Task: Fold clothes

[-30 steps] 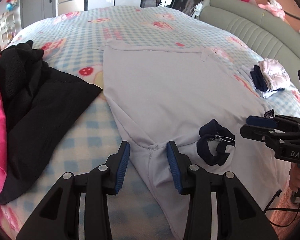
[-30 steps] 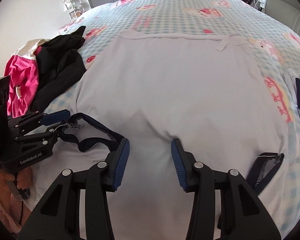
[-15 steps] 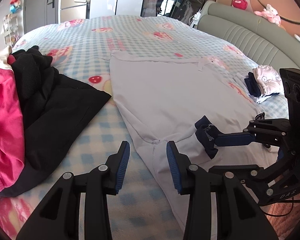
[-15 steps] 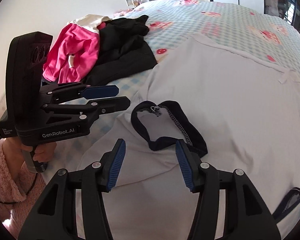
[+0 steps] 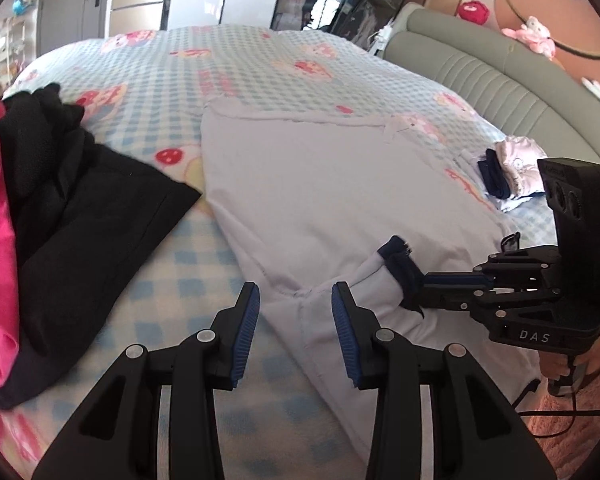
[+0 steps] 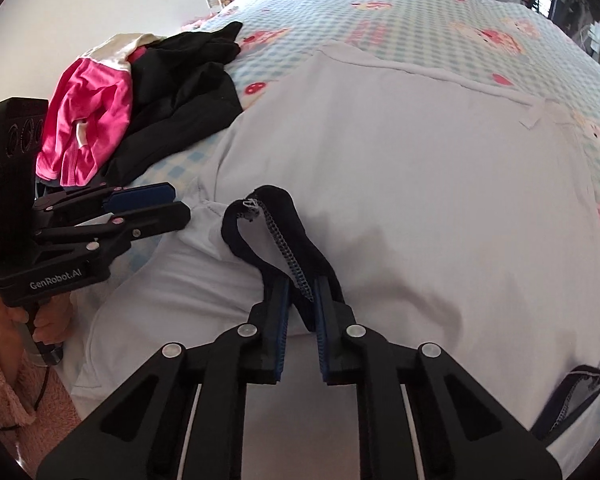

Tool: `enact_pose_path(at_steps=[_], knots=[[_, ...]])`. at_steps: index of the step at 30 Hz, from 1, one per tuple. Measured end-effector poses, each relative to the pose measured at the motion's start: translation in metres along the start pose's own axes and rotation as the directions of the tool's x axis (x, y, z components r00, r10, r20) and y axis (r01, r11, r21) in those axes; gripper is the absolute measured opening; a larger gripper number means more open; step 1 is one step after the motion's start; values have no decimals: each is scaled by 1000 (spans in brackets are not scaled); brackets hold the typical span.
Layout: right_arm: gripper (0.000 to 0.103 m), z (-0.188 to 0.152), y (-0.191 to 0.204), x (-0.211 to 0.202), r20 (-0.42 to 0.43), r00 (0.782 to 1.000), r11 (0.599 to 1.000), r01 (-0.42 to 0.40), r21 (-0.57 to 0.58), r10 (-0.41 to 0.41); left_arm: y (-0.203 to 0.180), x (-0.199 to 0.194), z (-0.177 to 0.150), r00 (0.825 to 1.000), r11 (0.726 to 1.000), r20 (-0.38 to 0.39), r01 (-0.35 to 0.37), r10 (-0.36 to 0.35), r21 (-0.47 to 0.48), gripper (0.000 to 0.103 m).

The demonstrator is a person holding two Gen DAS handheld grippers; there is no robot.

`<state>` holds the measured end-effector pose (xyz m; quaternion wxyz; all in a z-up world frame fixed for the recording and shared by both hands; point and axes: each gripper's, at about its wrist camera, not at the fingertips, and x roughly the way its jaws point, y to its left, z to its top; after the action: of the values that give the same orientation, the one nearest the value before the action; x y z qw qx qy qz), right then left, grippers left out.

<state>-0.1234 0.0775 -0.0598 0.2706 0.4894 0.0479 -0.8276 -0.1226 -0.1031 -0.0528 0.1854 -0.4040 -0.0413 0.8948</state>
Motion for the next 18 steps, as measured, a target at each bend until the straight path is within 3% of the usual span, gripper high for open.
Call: enact_pose_path(at_steps=[5, 8, 9, 10, 11, 12, 16, 18], knots=[[13, 0, -2, -14, 14, 1000, 1000, -18, 18, 18, -18, 18, 9, 995, 986, -85, 73, -61, 148, 39], [29, -1, 0, -17, 3, 999, 999, -46, 11, 46, -27, 37, 9, 987, 977, -152, 77, -47, 197, 39], [30, -1, 1, -16, -4, 999, 999, -41, 7, 41, -29, 43, 9, 985, 975, -167, 70, -35, 211, 38], [32, -2, 1, -14, -13, 999, 999, -41, 6, 41, -32, 46, 9, 985, 973, -169, 57, -19, 225, 35], [36, -3, 1, -11, -23, 999, 999, -43, 7, 43, -36, 47, 9, 986, 970, -168, 57, -17, 235, 18], [37, -5, 2, -7, -29, 999, 999, -44, 4, 44, -39, 47, 9, 987, 969, -159, 53, -14, 243, 12], [36, -8, 6, 3, -42, 998, 999, -39, -13, 38, -35, 49, 13, 991, 979, -135, 4, 24, 202, 5], [22, -9, 6, 2, -34, 999, 1000, -16, -12, 16, -24, 49, 16, 991, 990, -125, -35, 52, 134, 4]])
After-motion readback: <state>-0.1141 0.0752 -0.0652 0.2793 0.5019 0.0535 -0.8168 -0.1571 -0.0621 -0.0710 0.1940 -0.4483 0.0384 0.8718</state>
